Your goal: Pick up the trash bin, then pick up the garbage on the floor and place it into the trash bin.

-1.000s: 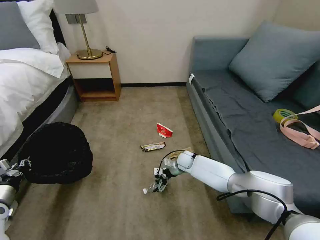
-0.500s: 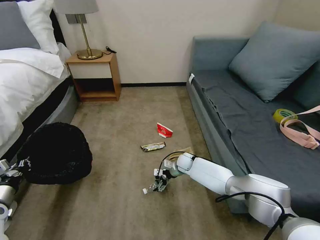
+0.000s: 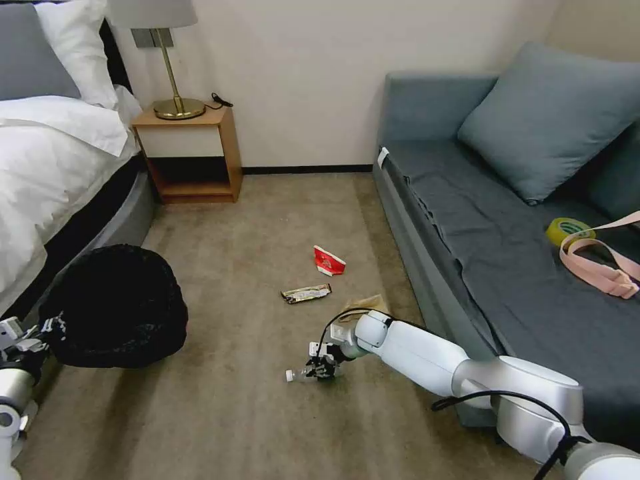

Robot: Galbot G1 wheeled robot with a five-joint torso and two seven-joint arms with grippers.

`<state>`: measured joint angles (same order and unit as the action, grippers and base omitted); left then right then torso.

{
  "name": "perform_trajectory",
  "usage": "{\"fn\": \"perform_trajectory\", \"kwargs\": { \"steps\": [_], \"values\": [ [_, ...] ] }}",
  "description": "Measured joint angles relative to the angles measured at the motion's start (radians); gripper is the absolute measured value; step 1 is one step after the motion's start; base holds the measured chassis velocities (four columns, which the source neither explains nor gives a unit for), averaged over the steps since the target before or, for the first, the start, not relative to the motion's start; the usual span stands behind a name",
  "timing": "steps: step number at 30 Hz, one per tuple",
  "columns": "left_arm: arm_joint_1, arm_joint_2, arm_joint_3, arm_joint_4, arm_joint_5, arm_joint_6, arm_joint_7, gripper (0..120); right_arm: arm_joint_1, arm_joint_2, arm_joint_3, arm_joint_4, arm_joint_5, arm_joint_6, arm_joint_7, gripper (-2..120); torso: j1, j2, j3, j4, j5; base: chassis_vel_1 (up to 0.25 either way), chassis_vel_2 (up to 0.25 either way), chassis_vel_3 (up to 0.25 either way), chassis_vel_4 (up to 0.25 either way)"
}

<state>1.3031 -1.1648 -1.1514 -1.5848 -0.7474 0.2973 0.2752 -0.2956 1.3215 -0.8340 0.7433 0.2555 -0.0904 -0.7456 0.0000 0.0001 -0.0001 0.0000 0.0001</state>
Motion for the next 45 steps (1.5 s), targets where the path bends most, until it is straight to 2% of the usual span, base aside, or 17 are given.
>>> {"fn": "perform_trajectory", "kwargs": {
  "steps": [2,6,9,10,15,18,22,25,26,29,31,34,36,37,38,42,45],
  "values": [
    [0.000,-0.002,0.009,-0.006,0.000,0.004,-0.008,4,0.003,-0.014,0.018,0.021,0.004,-0.005,0.006,1,0.000,0.000,0.000,0.0000,0.0000,0.000,0.000,0.000,0.000],
    [0.002,-0.011,0.025,-0.015,-0.003,0.012,-0.021,4,0.020,-0.047,0.048,0.074,0.027,-0.013,0.018,0,0.000,0.000,0.000,0.0000,0.0000,0.000,0.000,0.000,0.000],
    [0.000,-0.020,0.039,-0.022,-0.005,0.018,-0.033,4,0.035,-0.112,0.061,0.159,0.074,-0.032,0.029,0,0.000,0.000,0.000,0.0002,0.0000,0.000,0.000,0.000,0.000],
    [0.000,-0.020,0.039,-0.022,-0.005,0.018,-0.033,4,0.035,-0.112,0.061,0.159,0.074,-0.032,0.029,0,0.000,0.000,0.000,0.0002,0.0000,0.000,0.000,0.000,0.000],
    [-0.003,-0.024,0.052,-0.032,-0.006,0.022,-0.039,4,0.016,-0.245,0.093,0.268,0.110,-0.050,0.045,0,0.000,0.000,0.000,-0.0006,-0.0001,0.000,0.000,0.000,0.000],
    [-0.004,-0.024,0.053,-0.033,-0.006,0.023,-0.040,4,-0.015,-0.271,0.104,0.291,0.106,-0.043,0.049,0,0.000,0.000,0.000,-0.0007,0.0000,0.000,0.000,0.000,0.000],
    [-0.002,-0.023,0.054,-0.033,-0.005,0.023,-0.040,4,-0.049,-0.270,0.113,0.305,0.094,-0.042,0.054,8,0.000,0.000,0.000,-0.0003,0.0002,0.000,0.000,0.000,0.000],
    [0.006,-0.024,0.049,-0.029,-0.003,0.022,-0.036,4,-0.077,-0.230,0.116,0.299,0.061,-0.044,0.054,25,0.000,0.000,0.000,0.0000,0.0001,0.000,0.000,0.000,0.000],
    [0.006,-0.024,0.049,-0.029,-0.003,0.022,-0.036,4,-0.077,-0.230,0.116,0.299,0.061,-0.044,0.054,25,0.000,0.000,0.000,0.0000,0.0001,0.000,0.000,0.000,0.000],
    [0.010,-0.025,0.040,-0.019,-0.003,0.016,-0.028,4,-0.081,-0.185,0.107,0.270,0.030,-0.045,0.052,39,0.000,0.000,0.000,0.0002,-0.0001,0.000,0.000,0.000,0.000],
    [0.010,-0.025,0.036,-0.014,-0.003,0.014,-0.026,4,-0.079,-0.173,0.103,0.259,0.023,-0.045,0.050,42,0.000,0.000,0.000,0.0002,-0.0001,0.000,0.000,0.000,0.000],
    [0.009,-0.021,0.026,0.003,-0.006,0.006,-0.016,4,-0.061,-0.131,0.089,0.216,0.002,-0.039,0.040,57,0.000,0.000,0.000,0.0002,-0.0002,0.000,0.000,0.000,0.000],
    [0.009,-0.021,0.026,0.003,-0.006,0.006,-0.016,4,-0.061,-0.131,0.089,0.216,0.002,-0.039,0.040,57,0.000,0.000,0.000,0.0002,-0.0002,0.000,0.000,0.000,0.000],
    [0.008,-0.020,0.023,0.011,-0.007,0.001,-0.012,4,-0.048,-0.112,0.081,0.185,-0.016,-0.030,0.032,69,0.000,0.000,0.000,0.0002,-0.0003,0.000,0.000,0.000,0.000],
    [0.008,-0.020,0.023,0.011,-0.007,0.001,-0.012,4,-0.048,-0.112,0.081,0.185,-0.016,-0.030,0.032,69,0.000,0.000,0.000,0.0002,-0.0003,0.000,0.000,0.000,0.000],
    [0.004,-0.020,0.023,0.020,-0.007,-0.003,-0.007,4,-0.033,-0.089,0.071,0.142,-0.034,-0.019,0.024,88,0.000,0.000,0.000,0.0001,-0.0003,0.000,0.000,0.000,0.000],
    [0.002,-0.020,0.023,0.023,-0.007,-0.004,-0.007,4,-0.032,-0.083,0.066,0.127,-0.044,-0.014,0.024,95,0.000,0.000,0.000,0.0000,-0.0002,0.000,0.000,0.000,0.000]
  ]
}}
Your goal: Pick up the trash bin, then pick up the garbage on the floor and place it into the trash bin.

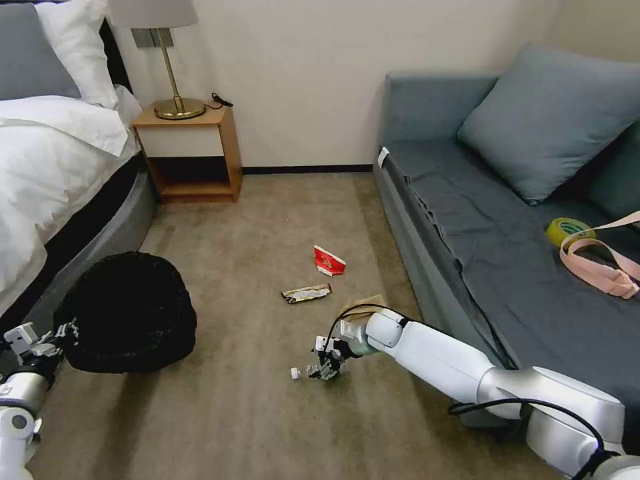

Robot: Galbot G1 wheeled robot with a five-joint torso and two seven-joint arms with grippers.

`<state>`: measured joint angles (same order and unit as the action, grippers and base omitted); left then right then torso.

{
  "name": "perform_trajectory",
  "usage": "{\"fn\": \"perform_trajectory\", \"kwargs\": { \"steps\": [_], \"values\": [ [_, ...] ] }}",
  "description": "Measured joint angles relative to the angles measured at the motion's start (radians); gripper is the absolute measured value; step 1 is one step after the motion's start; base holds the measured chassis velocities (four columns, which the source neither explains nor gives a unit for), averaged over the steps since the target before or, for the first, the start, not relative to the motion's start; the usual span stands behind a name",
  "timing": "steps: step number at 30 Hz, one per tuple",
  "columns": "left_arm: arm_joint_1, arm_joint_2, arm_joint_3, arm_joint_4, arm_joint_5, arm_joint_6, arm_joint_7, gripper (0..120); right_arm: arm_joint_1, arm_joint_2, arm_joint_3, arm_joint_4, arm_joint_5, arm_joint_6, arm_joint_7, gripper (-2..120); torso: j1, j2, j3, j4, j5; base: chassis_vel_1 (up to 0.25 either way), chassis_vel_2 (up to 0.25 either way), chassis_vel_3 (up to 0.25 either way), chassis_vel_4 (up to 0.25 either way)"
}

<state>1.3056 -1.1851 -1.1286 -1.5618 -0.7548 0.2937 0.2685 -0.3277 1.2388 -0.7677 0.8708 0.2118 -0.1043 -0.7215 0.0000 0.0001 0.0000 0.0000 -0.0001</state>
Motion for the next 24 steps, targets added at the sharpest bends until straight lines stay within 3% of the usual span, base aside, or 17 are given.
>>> {"fn": "perform_trajectory", "kwargs": {
  "steps": [5,20,24],
  "values": [
    [-0.003,0.001,0.002,0.005,0.000,-0.002,0.001,4,-0.006,0.017,-0.005,-0.030,-0.027,0.006,0.000,100,0.000,0.000,0.000,0.0000,0.0000,0.000,0.000,0.000,0.000],
    [-0.001,0.000,-0.013,0.011,0.001,-0.007,0.009,4,-0.016,0.066,0.001,-0.124,-0.070,0.023,-0.009,100,0.000,0.000,0.000,0.0000,0.0000,0.000,0.000,0.000,0.000],
    [0.001,-0.002,-0.017,0.013,0.001,-0.009,0.014,4,-0.012,0.077,0.005,-0.148,-0.082,0.025,-0.016,94,0.000,0.000,0.000,0.0000,0.0001,0.000,0.000,0.000,0.000]
  ]
}}
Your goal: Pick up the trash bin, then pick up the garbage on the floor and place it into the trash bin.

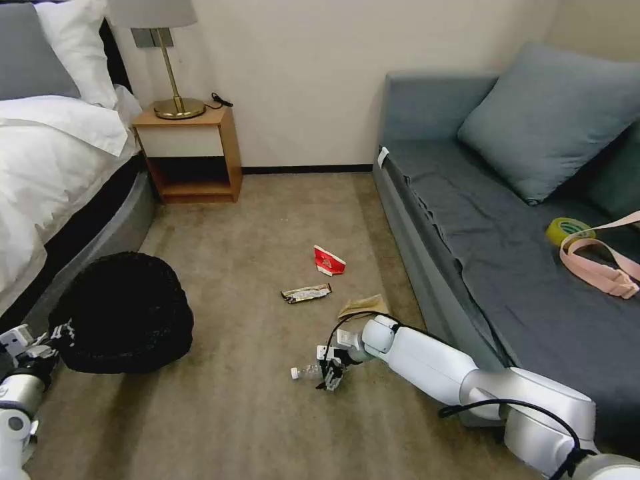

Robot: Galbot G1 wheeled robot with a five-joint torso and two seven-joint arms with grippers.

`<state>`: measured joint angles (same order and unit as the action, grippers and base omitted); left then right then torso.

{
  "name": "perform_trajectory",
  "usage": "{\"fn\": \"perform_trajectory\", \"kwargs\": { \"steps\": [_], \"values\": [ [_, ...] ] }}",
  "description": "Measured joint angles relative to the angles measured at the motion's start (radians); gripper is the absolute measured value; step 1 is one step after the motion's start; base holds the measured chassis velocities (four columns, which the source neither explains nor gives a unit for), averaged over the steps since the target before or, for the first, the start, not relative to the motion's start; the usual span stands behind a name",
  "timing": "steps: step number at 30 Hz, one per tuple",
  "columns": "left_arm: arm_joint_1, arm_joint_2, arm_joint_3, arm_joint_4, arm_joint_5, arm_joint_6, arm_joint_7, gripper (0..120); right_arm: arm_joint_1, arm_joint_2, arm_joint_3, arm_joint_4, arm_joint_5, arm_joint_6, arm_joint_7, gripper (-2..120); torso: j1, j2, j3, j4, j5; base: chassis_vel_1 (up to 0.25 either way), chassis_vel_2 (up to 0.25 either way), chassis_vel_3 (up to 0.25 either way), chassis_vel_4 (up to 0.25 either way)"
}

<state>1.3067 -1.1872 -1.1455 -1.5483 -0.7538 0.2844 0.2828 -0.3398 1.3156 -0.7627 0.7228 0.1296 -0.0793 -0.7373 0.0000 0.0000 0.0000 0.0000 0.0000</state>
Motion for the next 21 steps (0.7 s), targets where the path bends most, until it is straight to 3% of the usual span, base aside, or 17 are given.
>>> {"fn": "perform_trajectory", "kwargs": {
  "steps": [10,14,21],
  "values": [
    [0.005,0.000,-0.010,0.002,0.000,-0.003,0.007,4,-0.003,0.012,0.016,-0.036,-0.023,0.011,-0.003,61,0.000,0.000,0.000,0.0000,0.0000,0.000,0.000,0.000,0.000],
    [0.007,0.000,-0.012,0.002,0.000,-0.003,0.007,4,-0.007,0.015,0.027,-0.043,-0.030,0.014,-0.006,42,0.000,0.000,0.000,-0.0001,0.0000,0.000,0.000,0.000,0.000],
    [0.006,0.000,-0.003,-0.003,0.002,-0.003,0.006,4,-0.016,0.010,0.041,-0.038,-0.034,0.016,-0.007,25,0.000,0.000,0.000,0.0000,0.0000,0.000,0.000,0.000,0.000]
  ]
}}
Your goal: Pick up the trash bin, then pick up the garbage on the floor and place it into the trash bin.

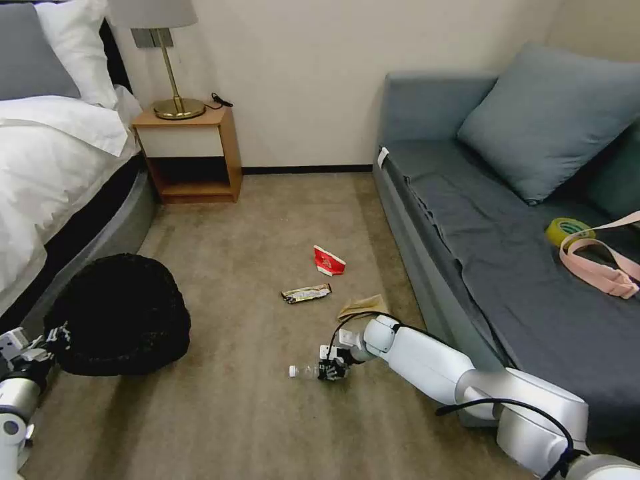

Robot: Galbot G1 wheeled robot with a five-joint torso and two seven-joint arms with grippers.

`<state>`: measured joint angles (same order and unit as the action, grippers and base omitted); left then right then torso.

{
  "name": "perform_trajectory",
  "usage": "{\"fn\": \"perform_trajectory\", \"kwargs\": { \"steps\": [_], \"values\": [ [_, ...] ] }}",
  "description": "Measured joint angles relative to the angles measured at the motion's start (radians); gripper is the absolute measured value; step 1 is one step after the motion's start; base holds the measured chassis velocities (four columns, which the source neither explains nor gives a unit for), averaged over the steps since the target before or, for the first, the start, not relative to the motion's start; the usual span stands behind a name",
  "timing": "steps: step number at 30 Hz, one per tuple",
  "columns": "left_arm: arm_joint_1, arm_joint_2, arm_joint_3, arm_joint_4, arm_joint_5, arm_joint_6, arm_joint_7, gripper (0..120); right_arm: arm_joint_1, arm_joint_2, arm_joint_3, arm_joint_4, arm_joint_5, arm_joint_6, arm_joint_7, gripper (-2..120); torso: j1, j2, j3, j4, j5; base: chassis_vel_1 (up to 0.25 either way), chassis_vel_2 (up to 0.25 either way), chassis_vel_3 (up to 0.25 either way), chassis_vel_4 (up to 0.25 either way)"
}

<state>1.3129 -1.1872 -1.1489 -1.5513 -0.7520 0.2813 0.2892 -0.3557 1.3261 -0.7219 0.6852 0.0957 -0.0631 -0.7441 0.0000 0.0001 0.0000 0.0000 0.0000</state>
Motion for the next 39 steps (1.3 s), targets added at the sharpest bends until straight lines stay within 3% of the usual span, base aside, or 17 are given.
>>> {"fn": "perform_trajectory", "kwargs": {
  "steps": [4,12,15,16,20,21,25,31,35,39],
  "values": [
    [-0.002,-0.002,0.011,-0.007,0.001,0.002,-0.005,4,-0.002,-0.012,0.008,0.013,0.001,0.000,0.000,18,0.000,0.000,0.000,0.0001,0.0002,0.000,0.000,0.000,0.000],
    [-0.003,-0.010,0.042,-0.028,0.004,0.015,-0.024,4,-0.011,-0.063,0.059,0.072,0.017,-0.005,0.007,18,0.000,0.000,0.000,0.0001,0.0002,0.000,0.000,0.000,0.000],
    [-0.005,-0.027,0.068,-0.053,0.013,0.029,-0.043,4,-0.019,-0.173,0.131,0.212,0.073,-0.027,0.027,18,0.000,0.000,0.000,0.0004,0.0005,0.000,0.000,0.000,0.000],
    [-0.005,-0.027,0.068,-0.053,0.013,0.029,-0.043,4,-0.019,-0.173,0.131,0.212,0.073,-0.027,0.027,18,0.000,0.000,0.000,0.0004,0.0005,0.000,0.000,0.000,0.000],
    [0.003,-0.050,0.100,-0.096,0.025,0.040,-0.056,4,-0.020,-0.322,0.217,0.425,0.195,-0.087,0.059,18,0.000,0.000,0.000,-0.0010,0.0000,0.000,0.000,0.000,0.000],
    [0.003,-0.050,0.100,-0.096,0.025,0.040,-0.056,4,-0.020,-0.322,0.217,0.425,0.195,-0.087,0.059,18,0.000,0.000,0.000,-0.0010,0.0000,0.000,0.000,0.000,0.000],
    [0.012,-0.071,0.138,-0.132,0.045,0.047,-0.069,4,-0.050,-0.397,0.326,0.674,0.365,-0.162,0.110,18,0.000,0.000,0.000,0.0003,0.0002,0.000,0.000,0.000,0.000],
    [0.016,-0.103,0.181,-0.154,0.068,0.048,-0.072,4,-0.061,-0.438,0.375,0.884,0.472,-0.249,0.172,18,0.000,0.000,0.000,-0.0002,0.0005,0.000,0.000,0.000,0.000],
    [0.027,-0.136,0.218,-0.166,0.094,0.047,-0.073,4,-0.073,-0.460,0.406,1.112,0.588,-0.317,0.271,18,0.000,0.000,0.000,0.0001,-0.0001,0.000,0.000,0.000,0.000],
    [0.040,-0.152,0.240,-0.186,0.101,0.046,-0.073,4,-0.078,-0.465,0.409,1.240,0.704,-0.343,0.361,18,0.000,0.000,0.000,0.0000,0.0000,0.000,0.000,0.000,0.000]
  ]
}}
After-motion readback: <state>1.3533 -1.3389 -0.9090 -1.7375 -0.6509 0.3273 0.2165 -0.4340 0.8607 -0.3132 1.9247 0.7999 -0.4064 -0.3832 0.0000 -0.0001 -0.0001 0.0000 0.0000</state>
